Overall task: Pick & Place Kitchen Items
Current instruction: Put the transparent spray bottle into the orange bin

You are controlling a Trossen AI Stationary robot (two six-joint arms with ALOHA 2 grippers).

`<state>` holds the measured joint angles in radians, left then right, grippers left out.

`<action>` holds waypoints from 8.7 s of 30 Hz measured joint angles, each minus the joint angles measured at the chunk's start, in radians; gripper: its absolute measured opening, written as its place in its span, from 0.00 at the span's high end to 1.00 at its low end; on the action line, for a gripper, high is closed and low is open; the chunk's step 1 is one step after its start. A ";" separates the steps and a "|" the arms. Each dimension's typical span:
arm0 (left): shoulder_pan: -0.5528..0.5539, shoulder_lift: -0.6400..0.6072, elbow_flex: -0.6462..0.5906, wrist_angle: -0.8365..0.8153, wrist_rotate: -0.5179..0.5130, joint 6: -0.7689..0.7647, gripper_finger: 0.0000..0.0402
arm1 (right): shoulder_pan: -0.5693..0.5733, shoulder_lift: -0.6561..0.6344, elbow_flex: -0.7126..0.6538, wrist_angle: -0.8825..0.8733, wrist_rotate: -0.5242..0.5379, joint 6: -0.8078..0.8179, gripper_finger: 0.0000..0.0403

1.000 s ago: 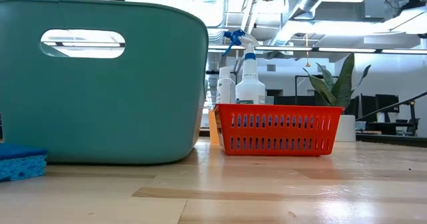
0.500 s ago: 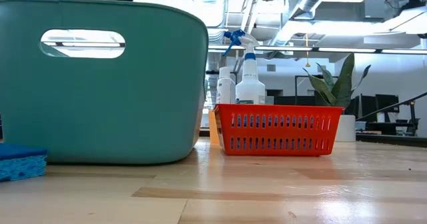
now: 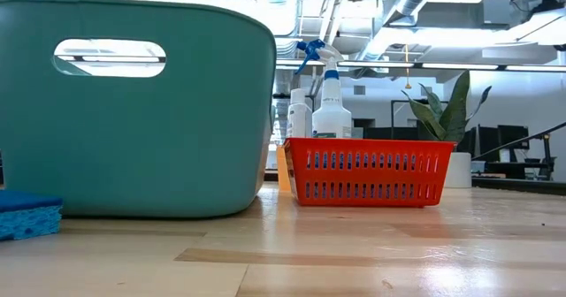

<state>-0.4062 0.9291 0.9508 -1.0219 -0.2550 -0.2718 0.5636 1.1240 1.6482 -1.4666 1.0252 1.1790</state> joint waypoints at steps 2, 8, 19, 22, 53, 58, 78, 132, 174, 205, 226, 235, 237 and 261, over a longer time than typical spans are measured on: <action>-0.013 0.000 0.000 -0.047 0.000 0.003 0.36 | 0.000 0.000 0.000 0.000 -0.003 0.000 0.37; -0.032 0.000 0.000 -0.112 -0.007 0.129 0.37 | 0.000 0.000 0.000 0.000 -0.004 -0.001 0.37; 0.005 0.077 0.000 -0.205 -0.044 0.431 0.34 | 0.022 0.000 0.000 0.000 -0.006 -0.001 0.37; 0.032 0.118 -0.007 -0.201 -0.044 0.481 0.34 | 0.034 0.001 0.000 0.000 -0.006 -0.001 0.37; 0.410 0.124 -0.413 0.162 0.012 0.824 0.33 | 0.038 0.001 0.000 0.031 -0.006 0.010 0.37; 0.432 0.124 -0.426 0.190 0.017 0.867 0.33 | 0.038 0.001 0.000 0.031 -0.006 0.026 0.37; 0.452 0.124 -0.463 0.237 0.010 0.890 0.58 | 0.038 0.002 0.000 0.050 -0.006 0.027 0.37; 0.452 -0.225 -0.444 0.412 -0.257 0.643 0.67 | 0.037 0.016 0.000 0.110 0.014 0.026 0.37; 0.452 -0.214 -0.443 0.553 -0.296 0.460 0.72 | 0.038 0.043 0.000 0.117 0.019 0.026 0.37; 0.453 -0.214 -0.443 0.788 -0.427 0.278 0.72 | 0.038 0.043 0.000 0.113 -0.003 0.023 0.37; 0.453 -0.214 -0.444 0.882 -0.479 0.239 0.72 | 0.038 0.043 0.000 0.114 -0.003 0.024 0.37; 0.451 -0.216 -0.530 0.895 -0.450 0.144 0.73 | 0.039 0.065 -0.001 0.120 -0.014 0.026 0.37; 0.451 -0.211 -0.555 0.881 -0.425 0.089 0.73 | 0.039 0.069 0.000 0.121 -0.023 0.026 0.37; 0.450 -0.216 -0.575 0.663 -0.158 -0.120 0.74 | 0.035 0.074 0.000 0.112 -0.031 0.045 0.37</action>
<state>0.0441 0.7132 0.3756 -0.3589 -0.4133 -0.3921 0.5987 1.1981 1.6478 -1.3550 0.9947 1.2236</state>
